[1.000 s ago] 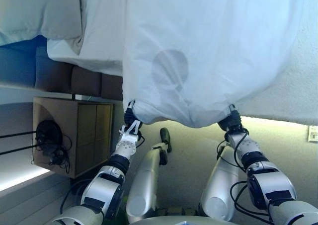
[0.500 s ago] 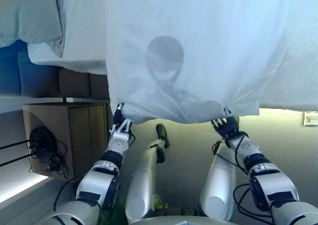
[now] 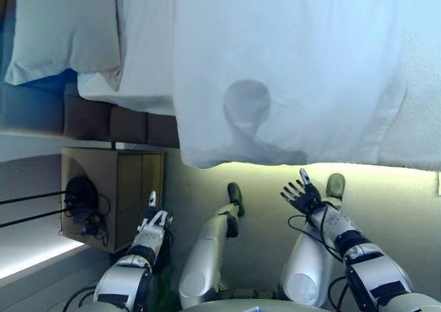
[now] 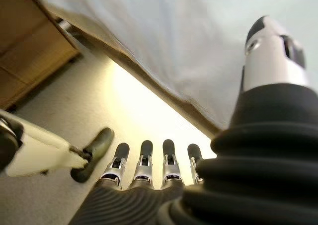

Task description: Make the bed neatly

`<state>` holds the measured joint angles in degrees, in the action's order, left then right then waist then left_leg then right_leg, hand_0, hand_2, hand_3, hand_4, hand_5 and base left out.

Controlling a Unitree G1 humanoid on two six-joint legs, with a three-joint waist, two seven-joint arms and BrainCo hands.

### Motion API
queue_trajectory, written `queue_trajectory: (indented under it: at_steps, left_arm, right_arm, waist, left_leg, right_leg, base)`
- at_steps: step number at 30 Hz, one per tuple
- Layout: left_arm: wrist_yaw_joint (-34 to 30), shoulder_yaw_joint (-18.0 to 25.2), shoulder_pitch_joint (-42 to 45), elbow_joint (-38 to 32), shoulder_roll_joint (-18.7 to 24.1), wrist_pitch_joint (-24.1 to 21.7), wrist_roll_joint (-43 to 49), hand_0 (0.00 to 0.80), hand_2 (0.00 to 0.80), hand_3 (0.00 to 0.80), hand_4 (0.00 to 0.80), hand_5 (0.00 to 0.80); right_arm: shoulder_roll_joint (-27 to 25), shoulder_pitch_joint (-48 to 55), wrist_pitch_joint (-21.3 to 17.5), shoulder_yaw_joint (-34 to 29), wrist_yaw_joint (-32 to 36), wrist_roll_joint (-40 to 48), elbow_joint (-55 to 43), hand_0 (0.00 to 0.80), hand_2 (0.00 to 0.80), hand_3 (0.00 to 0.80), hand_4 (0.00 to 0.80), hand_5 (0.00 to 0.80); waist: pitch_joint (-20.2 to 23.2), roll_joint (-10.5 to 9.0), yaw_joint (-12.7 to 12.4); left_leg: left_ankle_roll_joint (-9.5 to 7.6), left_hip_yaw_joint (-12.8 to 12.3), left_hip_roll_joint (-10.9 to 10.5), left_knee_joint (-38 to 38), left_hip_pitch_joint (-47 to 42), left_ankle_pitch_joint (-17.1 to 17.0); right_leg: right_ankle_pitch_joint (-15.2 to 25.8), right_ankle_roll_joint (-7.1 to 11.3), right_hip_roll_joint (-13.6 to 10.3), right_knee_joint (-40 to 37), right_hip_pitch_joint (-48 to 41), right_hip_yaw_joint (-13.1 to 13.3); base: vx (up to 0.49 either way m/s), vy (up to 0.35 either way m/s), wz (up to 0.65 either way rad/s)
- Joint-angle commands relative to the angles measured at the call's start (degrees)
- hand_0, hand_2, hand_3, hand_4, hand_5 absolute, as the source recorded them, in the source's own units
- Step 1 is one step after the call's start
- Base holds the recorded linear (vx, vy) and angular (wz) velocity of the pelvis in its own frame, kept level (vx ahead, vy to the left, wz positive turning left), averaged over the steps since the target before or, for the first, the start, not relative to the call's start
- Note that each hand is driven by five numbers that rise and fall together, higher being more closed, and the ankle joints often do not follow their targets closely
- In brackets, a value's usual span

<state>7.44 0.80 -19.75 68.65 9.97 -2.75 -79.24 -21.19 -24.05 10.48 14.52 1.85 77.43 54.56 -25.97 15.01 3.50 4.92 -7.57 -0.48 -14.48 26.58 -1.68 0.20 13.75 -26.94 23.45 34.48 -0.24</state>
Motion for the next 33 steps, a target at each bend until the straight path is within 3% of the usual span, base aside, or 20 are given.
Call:
queue_trajectory:
  at_steps: [1,3,8,14,19,24,28,32,33]
  left_arm:
    - [-2.4,3.3,0.4,3.0,2.6,-1.8,0.3,0.0,0.0,0.0,0.0,0.0]
    - [-5.5,3.7,1.9,0.8,1.8,-2.9,-0.9,0.0,0.0,0.0,0.0,0.0]
    - [-16.4,1.3,7.4,-14.0,-2.8,-7.3,-4.7,0.0,0.0,0.0,0.0,0.0]
    - [-26.1,-2.5,12.3,-30.8,-5.1,-4.2,-10.9,0.0,0.0,0.0,0.0,0.0]
    - [-33.0,-3.2,13.4,-33.6,-7.3,-0.5,-16.7,0.0,0.0,0.0,0.0,0.0]
    - [-39.6,-5.6,9.8,-32.5,-8.4,2.1,-22.4,0.0,0.0,0.0,0.0,0.0]
    - [-48.5,-7.0,2.0,-31.8,-6.0,3.0,-22.6,0.0,0.0,0.0,0.0,0.0]
    - [-52.9,-7.0,-5.1,-31.6,-2.4,3.6,-18.4,0.0,0.0,0.0,0.0,0.0]
    - [-53.2,-7.2,-6.3,-31.4,-1.8,3.6,-18.2,0.0,0.0,0.0,0.0,0.0]
  right_arm:
    - [1.3,1.4,-0.1,0.9,-1.4,1.9,-6.7,0.0,0.0,0.0,0.0,0.0]
    - [2.2,2.0,-1.1,1.1,-1.9,1.1,-9.5,0.0,0.0,0.0,0.0,0.0]
    - [4.3,4.3,-3.2,-0.9,-1.7,-2.6,-15.0,0.0,0.0,0.0,0.0,0.0]
    - [5.8,7.5,-4.4,-4.3,-0.5,-4.5,-19.9,0.0,0.0,0.0,0.0,0.0]
    - [5.7,9.6,-5.0,-5.9,1.2,-4.8,-20.9,0.0,0.0,0.0,0.0,0.0]
    - [0.8,8.5,-6.2,-8.3,5.9,-4.6,-18.5,0.0,0.0,0.0,0.0,0.0]
    - [-2.3,2.5,-5.8,-6.2,21.1,-7.4,-16.1,0.0,0.0,0.0,0.0,0.0]
    - [-4.3,-3.6,-6.7,-4.5,30.9,-5.5,-13.8,0.0,0.0,0.0,0.0,0.0]
    - [-4.7,-5.0,-6.6,-4.5,32.1,-5.1,-13.2,0.0,0.0,0.0,0.0,0.0]
  waist:
    - [1.5,2.32,-0.2]
    - [2.4,2.35,-0.8]
    - [5.2,2.56,-3.3]
    - [8.0,2.45,-6.3]
    - [9.2,1.35,-6.9]
    - [7.5,-0.44,-5.2]
    - [2.6,-4.94,-5.3]
    - [-1.5,-8.76,-6.5]
    - [-2.5,-8.99,-6.6]
  left_leg:
    - [2.22,2.4,1.4,0.6,1.3,-7.0]
    - [2.21,2.5,1.2,1.1,0.2,-6.8]
    - [2.01,3.2,0.9,3.3,-3.1,-6.6]
    - [1.61,4.8,0.6,4.4,-6.0,-5.8]
    - [1.6,5.3,1.0,4.5,-7.7,-5.3]
    - [2.01,4.9,2.1,4.3,-6.3,-5.7]
    - [2.15,5.8,3.6,3.0,0.9,-7.2]
    - [2.8,7.6,4.2,0.4,7.4,-6.7]
    - [2.69,7.8,4.2,-0.2,8.8,-7.8]
  right_leg:
    - [3.0,-1.86,-3.0,-0.4,-2.2,0.1]
    - [3.1,-1.76,-3.3,-0.9,-3.4,-0.5]
    - [3.7,-1.2,-4.2,-3.2,-7.9,-3.1]
    - [3.7,-0.89,-4.8,-4.1,-12.6,-5.5]
    - [4.1,-0.52,-4.7,-5.0,-15.4,-6.4]
    - [4.8,-0.11,-3.9,-5.4,-14.0,-5.6]
    - [7.7,0.41,-1.9,-7.1,-9.4,-5.1]
    - [9.0,1.16,-0.4,-8.3,-6.0,-6.2]
    - [10.4,0.97,-0.3,-8.5,-5.0,-6.3]
  base:
    - [0.066,-0.01,0.07]
    - [0.053,-0.043,0.02]
    - [0.037,-0.107,0.16]
    - [0.054,-0.13,0.22]
    - [0.088,-0.104,0.14]
    - [-0.025,-0.094,0.02]
    - [-0.284,-0.379,-0.02]
    - [-0.163,-0.323,-0.2]
    - [-0.132,-0.15,-0.09]
